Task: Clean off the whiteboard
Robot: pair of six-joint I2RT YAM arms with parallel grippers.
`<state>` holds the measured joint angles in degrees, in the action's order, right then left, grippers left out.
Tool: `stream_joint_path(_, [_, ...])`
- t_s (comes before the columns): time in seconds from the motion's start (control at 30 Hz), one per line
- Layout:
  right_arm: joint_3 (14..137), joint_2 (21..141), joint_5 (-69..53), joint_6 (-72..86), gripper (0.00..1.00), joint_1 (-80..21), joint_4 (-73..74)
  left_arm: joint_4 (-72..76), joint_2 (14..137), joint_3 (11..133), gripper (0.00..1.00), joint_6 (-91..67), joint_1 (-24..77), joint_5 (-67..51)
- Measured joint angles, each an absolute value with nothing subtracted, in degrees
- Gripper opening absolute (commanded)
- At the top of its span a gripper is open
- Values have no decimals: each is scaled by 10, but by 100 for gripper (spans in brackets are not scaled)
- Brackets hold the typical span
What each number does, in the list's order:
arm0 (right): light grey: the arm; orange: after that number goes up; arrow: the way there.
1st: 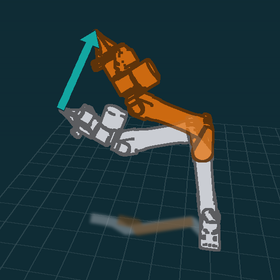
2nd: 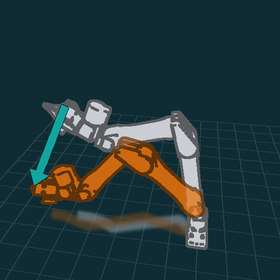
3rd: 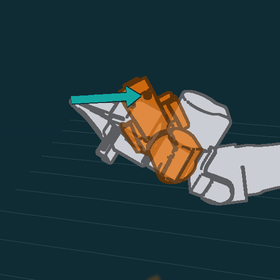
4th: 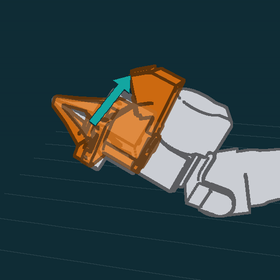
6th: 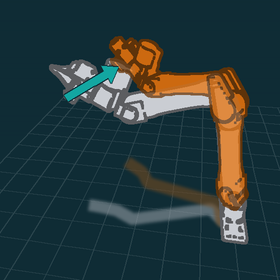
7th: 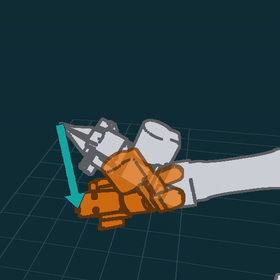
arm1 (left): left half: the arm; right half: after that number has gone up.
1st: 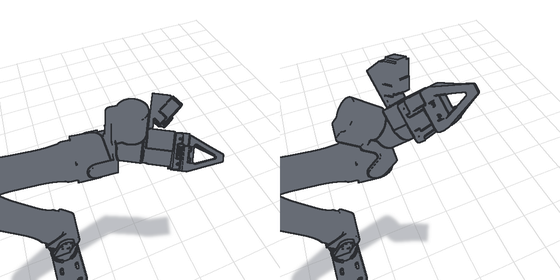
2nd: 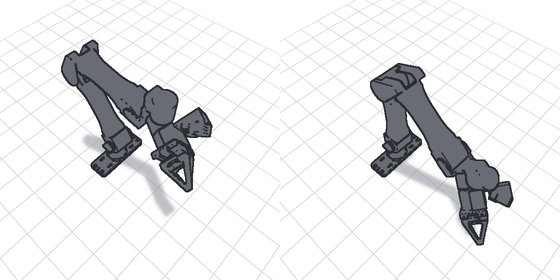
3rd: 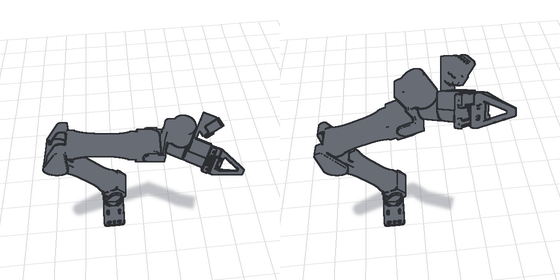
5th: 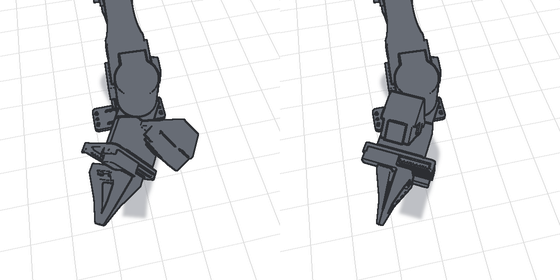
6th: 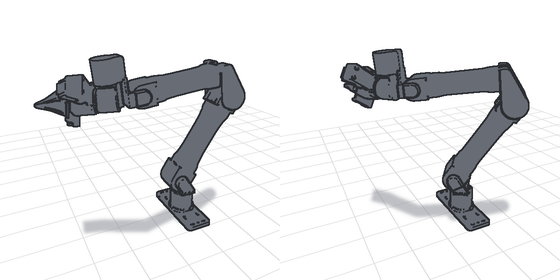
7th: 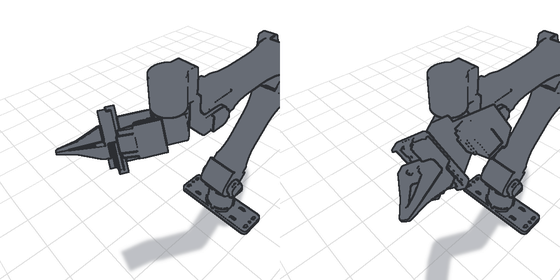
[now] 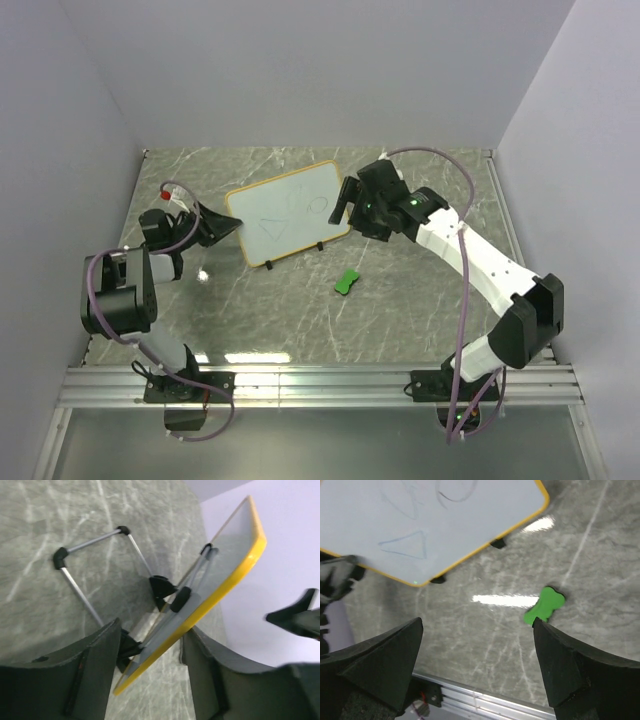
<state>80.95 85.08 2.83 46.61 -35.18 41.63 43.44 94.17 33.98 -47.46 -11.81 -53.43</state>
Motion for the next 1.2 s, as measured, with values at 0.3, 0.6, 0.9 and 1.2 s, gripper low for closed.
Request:
stream_joint_path(0.3, [795,861,45,469,98,-357,447,522,958,331,50,-520,-112,-562])
stream_joint_path(0.6, [811,915,54,467,96,-370,453,417,943,330,36,-465,-73,-528])
stream_joint_path(0.9, [831,1027,99,496,88,-410,515,367,881,303,30,-434,-45,-488])
stream_joint_path(1.2, [758,1029,120,556,85,-419,517,292,816,292,30,-401,-11,-441])
